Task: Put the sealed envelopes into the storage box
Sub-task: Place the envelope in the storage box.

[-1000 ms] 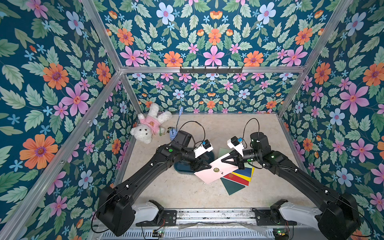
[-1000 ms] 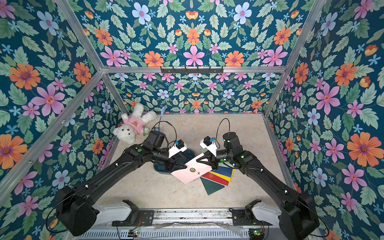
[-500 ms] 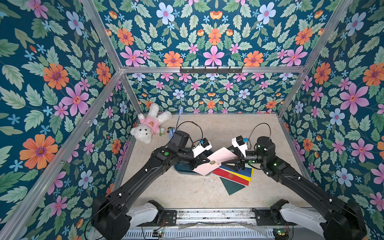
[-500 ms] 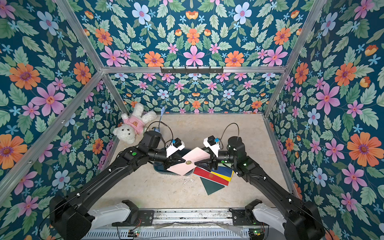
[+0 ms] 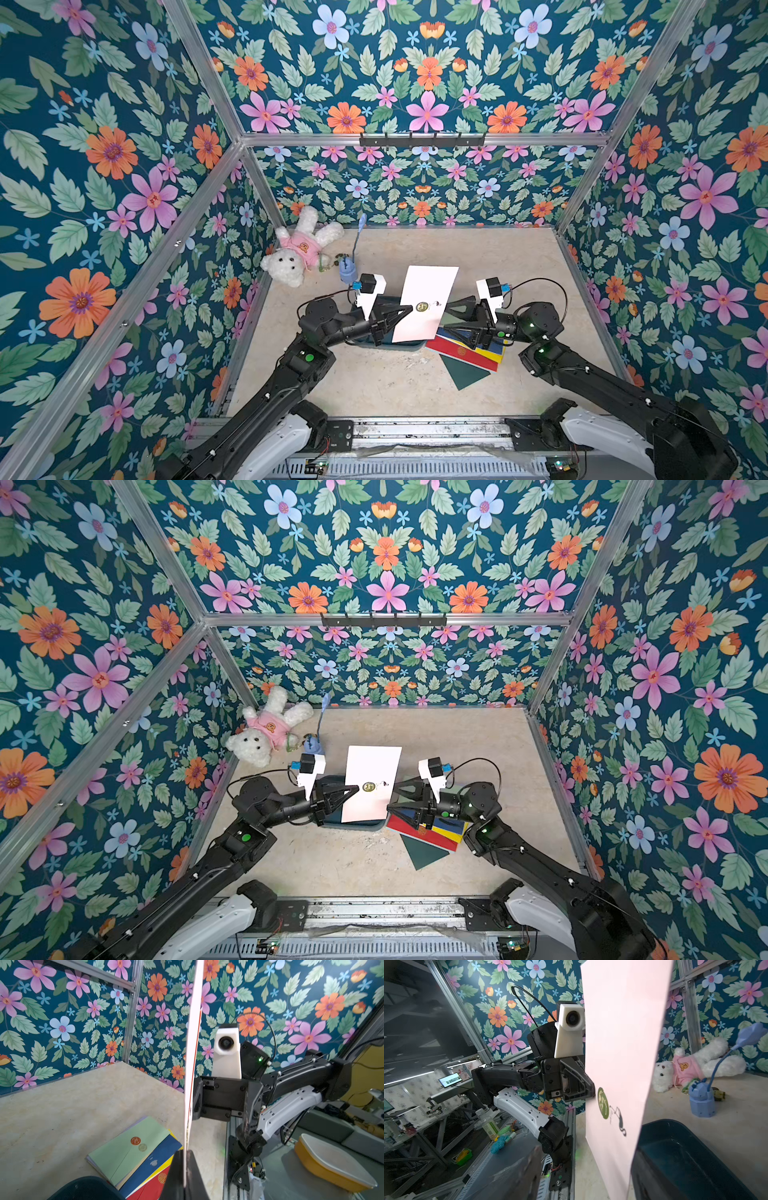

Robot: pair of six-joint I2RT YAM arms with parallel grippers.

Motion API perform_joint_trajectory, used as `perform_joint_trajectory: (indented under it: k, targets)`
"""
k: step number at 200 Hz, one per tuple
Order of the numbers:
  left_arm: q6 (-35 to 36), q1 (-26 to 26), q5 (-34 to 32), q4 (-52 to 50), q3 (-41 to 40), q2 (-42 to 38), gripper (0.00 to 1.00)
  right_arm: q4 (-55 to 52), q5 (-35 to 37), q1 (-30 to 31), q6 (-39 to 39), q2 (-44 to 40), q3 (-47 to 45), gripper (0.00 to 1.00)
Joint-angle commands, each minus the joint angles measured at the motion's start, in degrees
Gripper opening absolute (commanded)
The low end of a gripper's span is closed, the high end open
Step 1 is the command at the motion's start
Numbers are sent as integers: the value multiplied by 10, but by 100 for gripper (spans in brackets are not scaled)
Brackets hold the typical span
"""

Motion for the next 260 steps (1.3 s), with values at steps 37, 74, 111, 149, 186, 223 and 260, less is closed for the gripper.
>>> perform_joint_trajectory:
  k: [37,74,111,149,186,223,260]
  targets:
    - [-123,-1,1,182,-28,7,0,122,8,12,59,34,12,42]
    - [-143,-1,2,211,-42,15,0,89,-2,15,57,43,44,21]
    - [-93,0,-38,109,-32,-14,29,-54,-26,15,-21,42,107,0]
    - [5,1,-418,-322,46,-81,69,-519,19,15,-313,68,281,0]
    - [-49,2,-654,-522,84,-143,81,-873,113,14,-511,206,488,0]
    - [-46,2,-723,-586,89,-172,81,-1056,209,21,-586,392,679,0]
    - [-20,2,-685,-559,72,-188,81,-1109,265,37,-607,513,810,0]
